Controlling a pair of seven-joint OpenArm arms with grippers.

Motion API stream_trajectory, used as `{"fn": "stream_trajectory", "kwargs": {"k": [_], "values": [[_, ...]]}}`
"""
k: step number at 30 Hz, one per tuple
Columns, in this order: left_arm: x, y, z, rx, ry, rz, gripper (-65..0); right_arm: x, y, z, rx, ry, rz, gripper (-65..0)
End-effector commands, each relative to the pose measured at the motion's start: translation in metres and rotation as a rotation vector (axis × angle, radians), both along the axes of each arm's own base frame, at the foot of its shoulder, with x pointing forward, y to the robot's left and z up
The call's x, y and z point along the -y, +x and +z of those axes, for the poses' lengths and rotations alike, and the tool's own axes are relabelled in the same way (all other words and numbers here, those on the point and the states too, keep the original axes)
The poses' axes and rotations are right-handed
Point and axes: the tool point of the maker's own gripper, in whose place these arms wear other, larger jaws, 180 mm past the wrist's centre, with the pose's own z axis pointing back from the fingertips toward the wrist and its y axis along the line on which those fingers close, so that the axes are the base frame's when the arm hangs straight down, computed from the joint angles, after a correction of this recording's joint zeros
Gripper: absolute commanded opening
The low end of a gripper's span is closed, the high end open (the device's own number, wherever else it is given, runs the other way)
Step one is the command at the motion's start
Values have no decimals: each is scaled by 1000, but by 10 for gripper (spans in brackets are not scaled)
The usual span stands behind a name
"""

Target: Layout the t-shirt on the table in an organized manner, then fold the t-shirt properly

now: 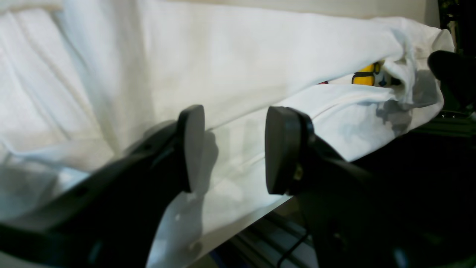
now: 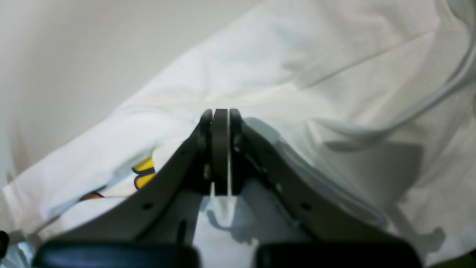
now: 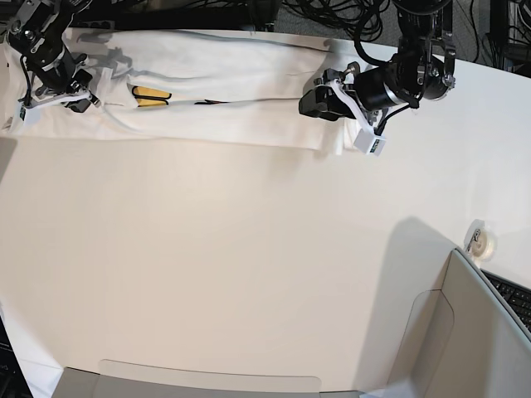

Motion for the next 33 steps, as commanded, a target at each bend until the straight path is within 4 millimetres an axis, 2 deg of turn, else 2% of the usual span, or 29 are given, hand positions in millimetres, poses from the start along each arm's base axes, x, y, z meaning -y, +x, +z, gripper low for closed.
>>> {"fn": "stream_trajectory", "kwargs": {"k": [1, 5, 9, 11, 16, 18, 19, 23, 26, 29, 33], "values": [[-2, 6, 8, 35, -8, 5, -404, 8, -6, 3, -7, -35, -6, -650], [-2, 6, 8, 33, -8, 4, -404, 21, -30, -5, -90, -99, -14, -650], [-2, 5, 8, 32, -7, 3, -404, 51, -58, -4, -167, -186, -63, -650], [-2, 5, 8, 32, -7, 3, -404, 71, -74, 2, -182, -218, -123, -650], [-2, 5, 8, 32, -6, 2, -404, 126, -116, 32, -171, -306, -346, -650], [-2, 5, 8, 32, -6, 2, -404, 136, -129, 39, -152, -307, -412, -650], [-2, 5, 8, 32, -6, 2, -404, 135, -132, 40, -130, -283, -434, -650], [-2, 6, 8, 34, -6, 2, -404, 106, -115, 32, -29, -130, -405, -650], [-2, 6, 8, 34, -6, 2, -404, 84, -80, 27, 41, -58, -350, -650], [-1, 5, 8, 31, -7, -1, -404, 72, -49, 31, 109, -17, -312, -650], [-1, 5, 8, 32, -6, 1, -404, 60, -17, 39, 188, 20, -280, -650]]}}
